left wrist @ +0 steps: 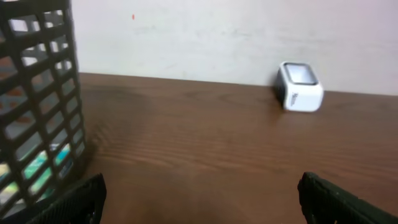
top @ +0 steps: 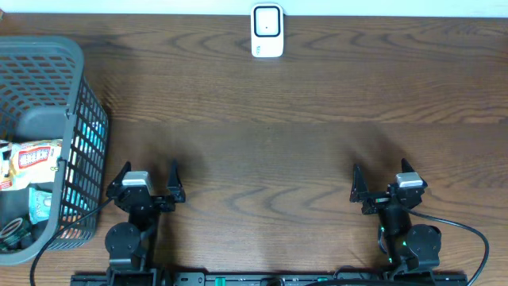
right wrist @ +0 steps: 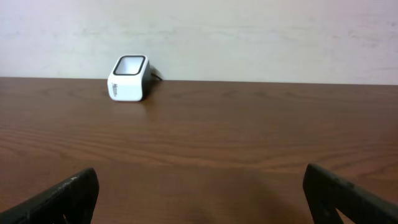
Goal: Scan the item barcode
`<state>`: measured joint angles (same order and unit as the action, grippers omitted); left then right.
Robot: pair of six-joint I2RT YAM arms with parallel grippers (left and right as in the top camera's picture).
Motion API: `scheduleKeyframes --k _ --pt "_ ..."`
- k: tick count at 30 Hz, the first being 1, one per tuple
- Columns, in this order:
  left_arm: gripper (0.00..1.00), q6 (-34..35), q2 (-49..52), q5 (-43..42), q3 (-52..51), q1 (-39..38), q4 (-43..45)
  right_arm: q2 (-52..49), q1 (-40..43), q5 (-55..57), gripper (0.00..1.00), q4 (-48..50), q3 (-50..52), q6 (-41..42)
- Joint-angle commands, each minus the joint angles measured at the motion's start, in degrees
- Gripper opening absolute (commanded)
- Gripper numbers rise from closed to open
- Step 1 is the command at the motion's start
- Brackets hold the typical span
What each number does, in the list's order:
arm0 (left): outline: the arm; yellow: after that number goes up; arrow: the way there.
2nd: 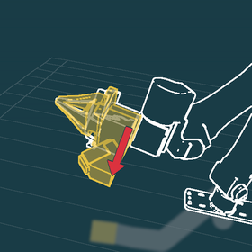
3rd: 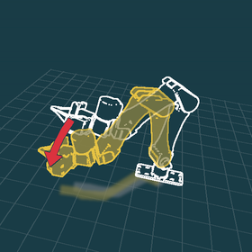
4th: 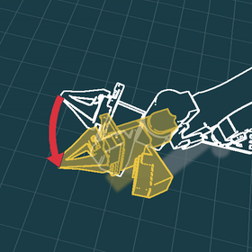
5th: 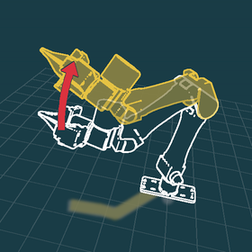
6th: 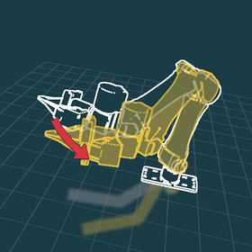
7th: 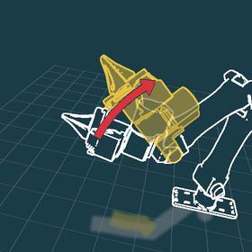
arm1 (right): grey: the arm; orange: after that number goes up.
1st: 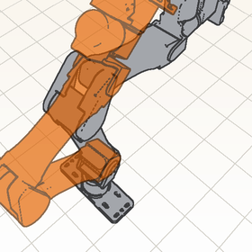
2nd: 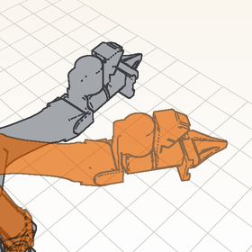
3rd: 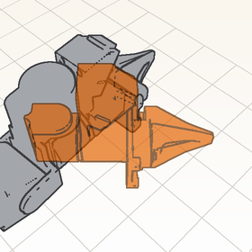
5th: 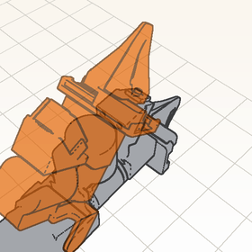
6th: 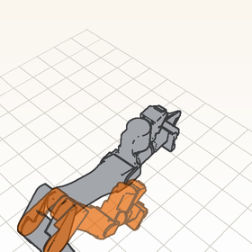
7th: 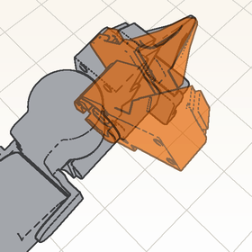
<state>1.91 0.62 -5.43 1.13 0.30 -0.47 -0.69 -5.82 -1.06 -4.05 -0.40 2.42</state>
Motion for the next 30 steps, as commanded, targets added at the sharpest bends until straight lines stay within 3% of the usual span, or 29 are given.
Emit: scheduleKeyframes --k 1,7,11,15,21,25,28,30 --pt "0.98 10.8 -0.4 -15.0 -0.9 0.2 1.6 0.3 -0.4 0.1 0.99 -0.3 0.1 0.7" --pt "0.98 17.3 -0.4 -28.8 -0.9 0.2 10.9 0.3 -0.4 0.1 0.99 -0.3 0.1 0.7" --pt "0.98 17.3 -0.4 -35.6 -0.9 0.2 26.3 0.3 -0.4 0.1 0.99 -0.3 0.1 0.7" --pt "0.98 19.9 -0.4 -36.1 1.1 0.2 38.8 0.3 -0.4 0.1 0.99 -0.3 0.1 0.7" --pt "0.98 19.9 1.1 -34.8 7.8 0.2 38.3 0.3 -0.4 0.1 0.99 -0.3 0.1 0.7" --pt "0.98 19.8 7.9 -34.4 17.7 0.3 34.5 0.3 -0.4 0.0 0.99 -0.3 0.1 0.7" --pt "0.97 19.3 16.7 -34.4 28.7 0.3 26.9 0.3 -0.4 0.1 0.99 -0.3 0.1 0.7" --pt "0.98 17.2 23.9 -34.4 37.9 0.3 17.3 0.3 -0.4 0.1 0.99 -0.3 0.1 0.7"
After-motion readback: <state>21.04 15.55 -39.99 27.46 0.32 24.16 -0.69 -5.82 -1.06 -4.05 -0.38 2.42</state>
